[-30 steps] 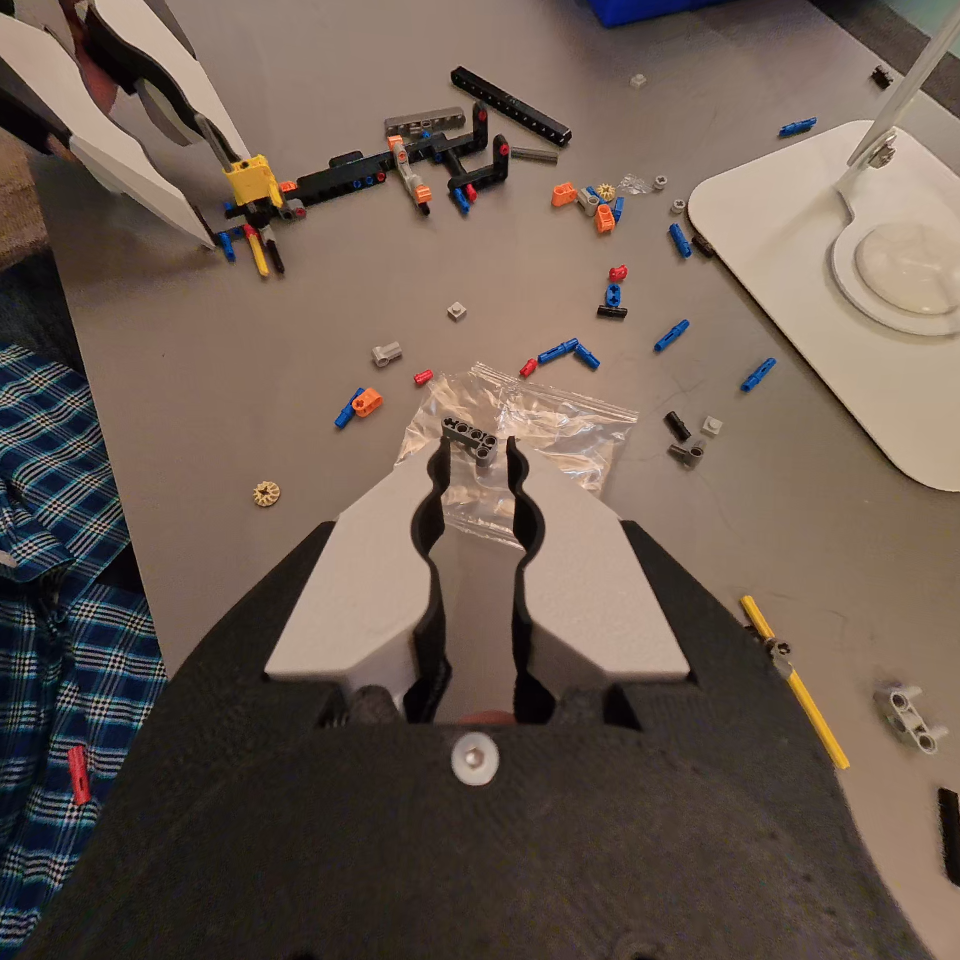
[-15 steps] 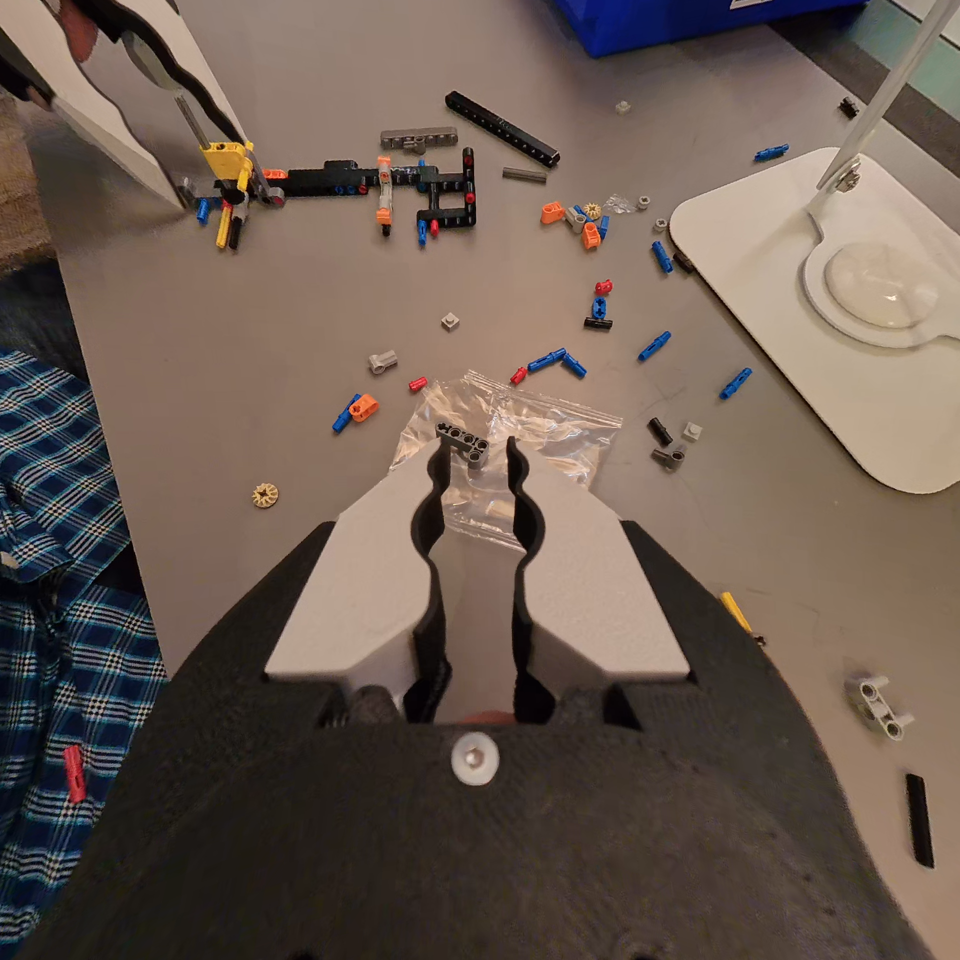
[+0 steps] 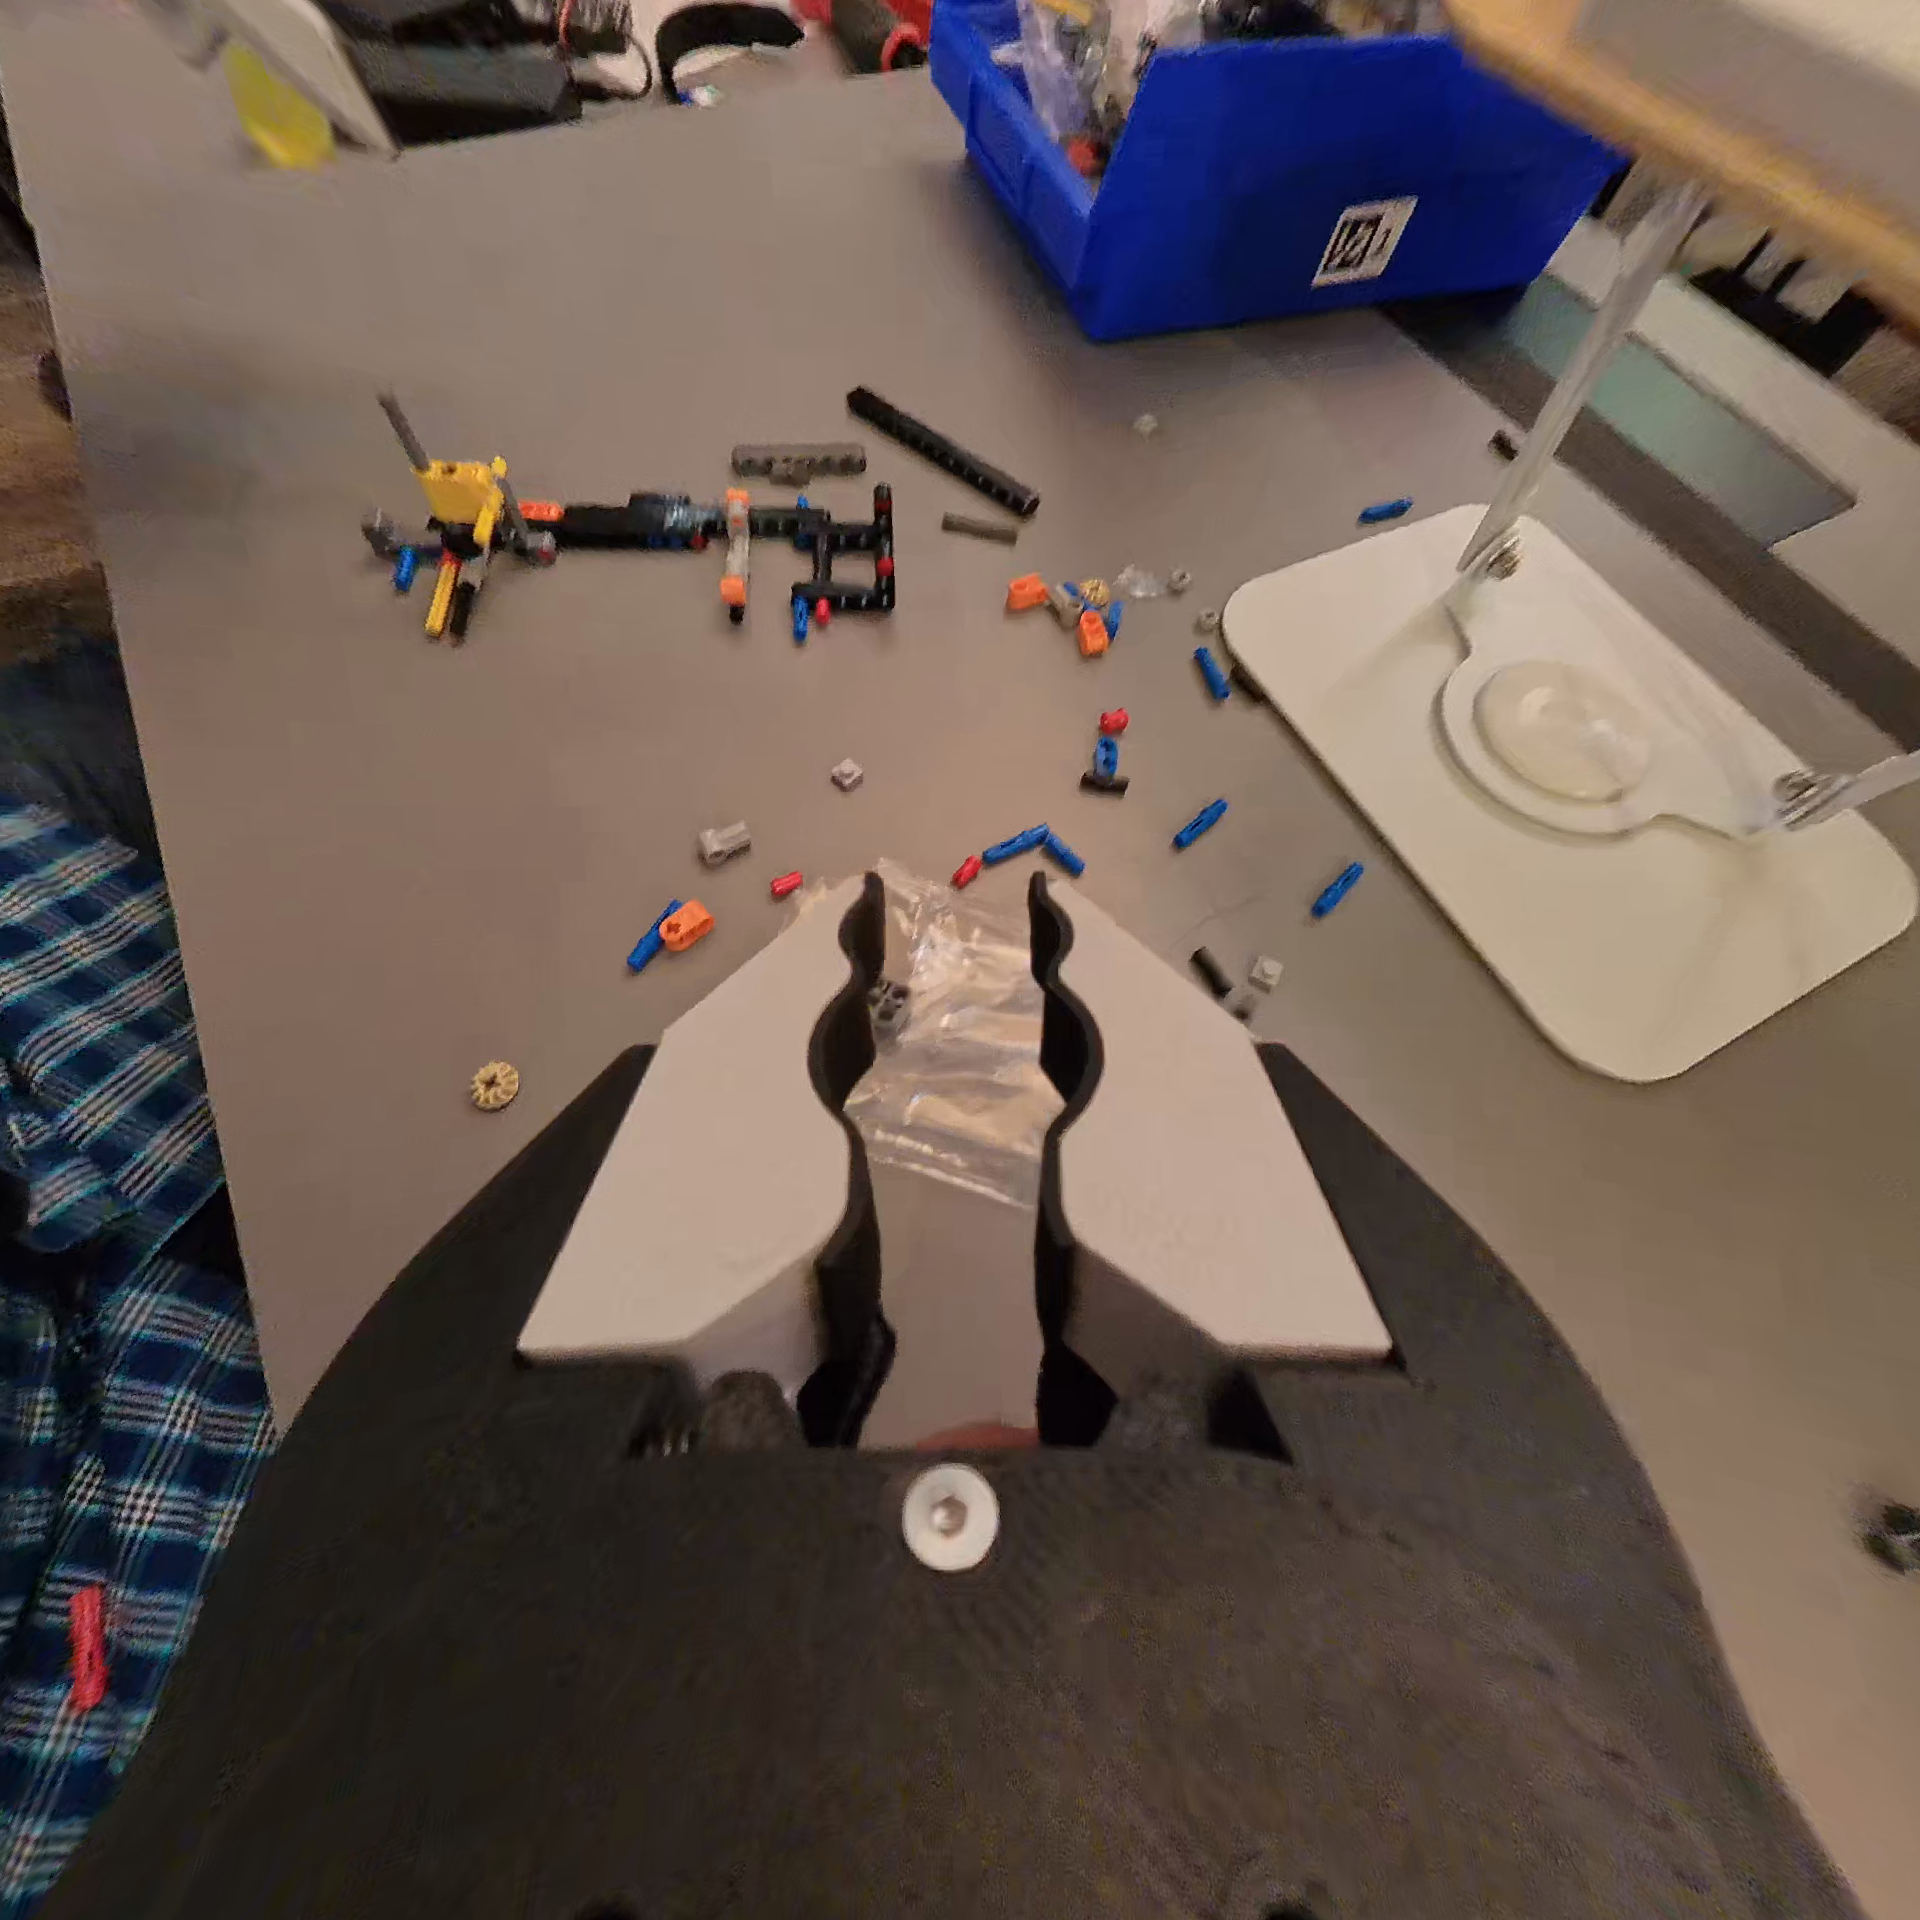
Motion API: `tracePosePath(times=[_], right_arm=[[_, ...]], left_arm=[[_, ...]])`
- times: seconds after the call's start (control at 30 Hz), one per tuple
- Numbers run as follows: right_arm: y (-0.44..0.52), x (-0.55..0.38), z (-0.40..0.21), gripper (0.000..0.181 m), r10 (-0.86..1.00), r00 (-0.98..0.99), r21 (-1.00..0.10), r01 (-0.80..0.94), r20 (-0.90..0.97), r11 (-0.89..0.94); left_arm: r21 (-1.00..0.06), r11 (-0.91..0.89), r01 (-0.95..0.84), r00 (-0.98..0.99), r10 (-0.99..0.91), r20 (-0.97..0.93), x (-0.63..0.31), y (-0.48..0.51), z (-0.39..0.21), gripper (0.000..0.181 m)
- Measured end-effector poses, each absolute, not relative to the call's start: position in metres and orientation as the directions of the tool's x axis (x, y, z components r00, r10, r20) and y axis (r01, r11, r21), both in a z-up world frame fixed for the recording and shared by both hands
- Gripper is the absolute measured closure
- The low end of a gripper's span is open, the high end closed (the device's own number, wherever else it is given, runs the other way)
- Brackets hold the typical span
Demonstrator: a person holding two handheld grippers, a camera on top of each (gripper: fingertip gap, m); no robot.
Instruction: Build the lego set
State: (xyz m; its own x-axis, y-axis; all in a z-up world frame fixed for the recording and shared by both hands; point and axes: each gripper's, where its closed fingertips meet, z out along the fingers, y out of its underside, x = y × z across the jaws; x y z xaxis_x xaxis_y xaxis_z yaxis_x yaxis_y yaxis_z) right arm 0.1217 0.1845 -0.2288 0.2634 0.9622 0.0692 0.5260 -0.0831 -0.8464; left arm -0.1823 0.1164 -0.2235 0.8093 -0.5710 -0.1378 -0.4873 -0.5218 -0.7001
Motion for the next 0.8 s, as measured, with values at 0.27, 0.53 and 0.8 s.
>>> tracePosePath(times=[0.27, 0.53, 0.8], right_arm=[[0.236, 0.090, -0.169, 0.156, 0.941, 0.270, -0.870, 0.491, 0.206, 0.049], [0.285, 0.047, -0.130, 0.157, 0.916, 0.250, -0.859, 0.486, 0.313, 0.161], [0.304, 0.029, -0.135, 0.158, 0.933, 0.242, -0.876, 0.464, 0.266, 0.129]], left_arm=[[-0.790, -0.260, -0.555, 0.790, -0.461, -0.403, -0.188, 0.242, -0.107, 0.105], [-0.749, -0.059, -0.660, 0.703, -0.401, -0.587, -0.182, 0.372, -0.034, 0.103], [-0.754, -0.107, -0.648, 0.709, -0.446, -0.546, -0.190, 0.440, -0.048, 0.117]])
